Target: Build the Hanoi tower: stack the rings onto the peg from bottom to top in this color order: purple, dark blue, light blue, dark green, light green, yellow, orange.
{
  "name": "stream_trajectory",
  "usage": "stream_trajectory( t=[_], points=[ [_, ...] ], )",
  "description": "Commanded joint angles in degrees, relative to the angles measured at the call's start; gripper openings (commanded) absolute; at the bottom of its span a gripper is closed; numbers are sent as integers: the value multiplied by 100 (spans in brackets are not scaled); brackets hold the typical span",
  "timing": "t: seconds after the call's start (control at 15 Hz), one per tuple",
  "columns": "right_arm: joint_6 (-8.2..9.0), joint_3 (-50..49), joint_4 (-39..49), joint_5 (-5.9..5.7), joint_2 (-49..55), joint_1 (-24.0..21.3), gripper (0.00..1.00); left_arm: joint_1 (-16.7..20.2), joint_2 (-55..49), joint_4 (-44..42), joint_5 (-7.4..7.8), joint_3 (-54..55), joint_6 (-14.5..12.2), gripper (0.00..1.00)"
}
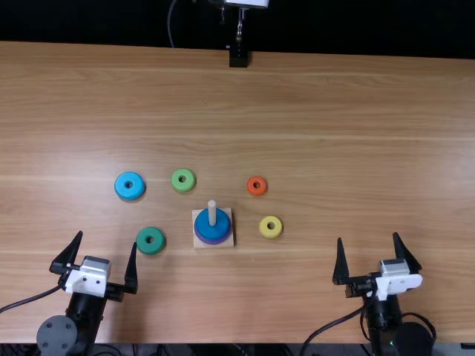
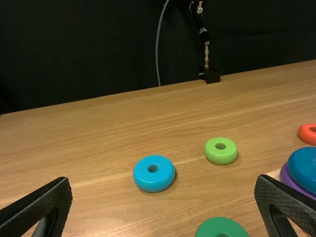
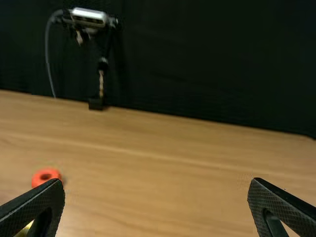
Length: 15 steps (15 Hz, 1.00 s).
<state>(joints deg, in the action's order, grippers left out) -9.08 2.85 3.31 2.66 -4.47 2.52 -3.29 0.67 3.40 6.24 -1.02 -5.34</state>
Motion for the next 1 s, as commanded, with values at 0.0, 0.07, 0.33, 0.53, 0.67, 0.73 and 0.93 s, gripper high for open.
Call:
stream_trajectory(
  t=[0.0,0.07,0.33,0.53,0.67,0.73,0.93],
  points=[
    [-9,-180,0,-171,131,-112,100,4,-67,61,104,102,-46,100],
    [1,-180,-179,-171,262,-129,100,4,-67,61,104,102,-46,100],
    [12,-180,-717,-150,447,-121,100,4,-67,61,104,102,-46,100],
    [-20,-197,-728,-139,447,-121,100,4,-67,61,104,102,-46,100],
    [-31,-197,-728,-139,447,-121,100,4,-67,61,104,102,-46,100],
    [-20,-197,-728,-139,447,-121,100,4,-67,61,104,102,-46,100],
    [-20,-197,-728,-139,447,-121,100,4,-67,61,104,102,-46,100]
  ],
)
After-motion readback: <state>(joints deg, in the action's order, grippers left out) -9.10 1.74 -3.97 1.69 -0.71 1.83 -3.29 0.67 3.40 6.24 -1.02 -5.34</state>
